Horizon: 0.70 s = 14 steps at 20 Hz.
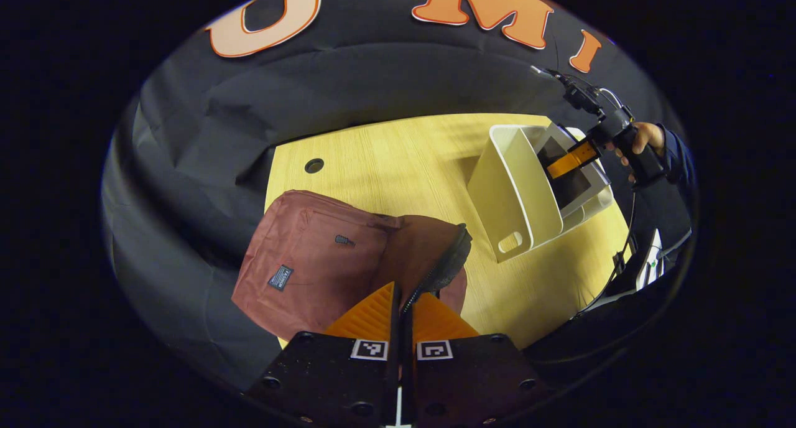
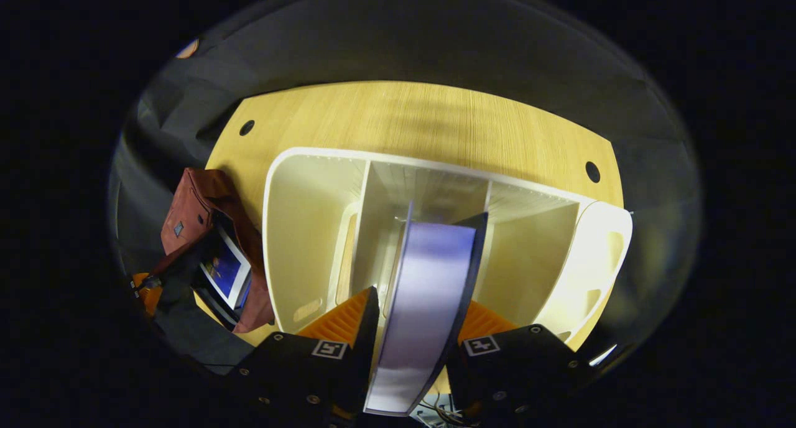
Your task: Open the schoolbag, grab two books from the bookshelf and put them into the schoolbag.
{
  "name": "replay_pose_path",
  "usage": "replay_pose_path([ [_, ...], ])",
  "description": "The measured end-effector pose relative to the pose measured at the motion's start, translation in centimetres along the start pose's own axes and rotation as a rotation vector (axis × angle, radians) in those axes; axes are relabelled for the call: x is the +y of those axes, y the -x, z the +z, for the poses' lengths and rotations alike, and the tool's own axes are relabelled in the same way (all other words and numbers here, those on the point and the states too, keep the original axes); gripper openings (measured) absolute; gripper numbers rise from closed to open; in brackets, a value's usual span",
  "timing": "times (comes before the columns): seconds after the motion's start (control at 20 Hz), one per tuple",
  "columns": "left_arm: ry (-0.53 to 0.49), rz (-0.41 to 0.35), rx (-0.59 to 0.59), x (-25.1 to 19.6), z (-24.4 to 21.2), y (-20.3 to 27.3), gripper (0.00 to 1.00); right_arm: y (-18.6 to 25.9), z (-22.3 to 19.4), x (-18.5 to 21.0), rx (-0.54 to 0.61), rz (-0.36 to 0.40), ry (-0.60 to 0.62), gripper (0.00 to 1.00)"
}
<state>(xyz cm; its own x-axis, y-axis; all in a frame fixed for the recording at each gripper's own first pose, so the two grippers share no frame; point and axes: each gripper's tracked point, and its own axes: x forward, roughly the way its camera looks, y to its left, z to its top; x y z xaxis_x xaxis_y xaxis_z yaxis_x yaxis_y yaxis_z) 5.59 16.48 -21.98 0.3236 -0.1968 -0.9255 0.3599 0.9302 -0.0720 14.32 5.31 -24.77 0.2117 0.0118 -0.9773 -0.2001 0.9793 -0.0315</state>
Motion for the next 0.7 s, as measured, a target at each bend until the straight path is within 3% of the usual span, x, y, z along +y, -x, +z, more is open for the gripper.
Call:
replay_pose_path([
  [0.3,-0.027,-0.002,-0.016,-0.4,0.1,0.1,0.03,1.0,0.0,-0.2,-0.003,-0.007,-0.067,0.42],
  [0.35,-0.027,-0.008,-0.017,-0.3,0.2,0.0,0.02,1.7,0.0,-0.3,-0.015,-0.011,-0.078,0.5],
  [0.4,-0.031,-0.016,-0.017,-0.3,0.1,0.0,0.02,2.4,-0.1,-0.4,-0.024,-0.012,-0.088,0.41],
  [0.7,-0.125,-0.076,-0.03,0.8,0.4,0.1,0.03,8.3,-0.4,0.4,-0.105,-0.034,-0.162,0.41],
])
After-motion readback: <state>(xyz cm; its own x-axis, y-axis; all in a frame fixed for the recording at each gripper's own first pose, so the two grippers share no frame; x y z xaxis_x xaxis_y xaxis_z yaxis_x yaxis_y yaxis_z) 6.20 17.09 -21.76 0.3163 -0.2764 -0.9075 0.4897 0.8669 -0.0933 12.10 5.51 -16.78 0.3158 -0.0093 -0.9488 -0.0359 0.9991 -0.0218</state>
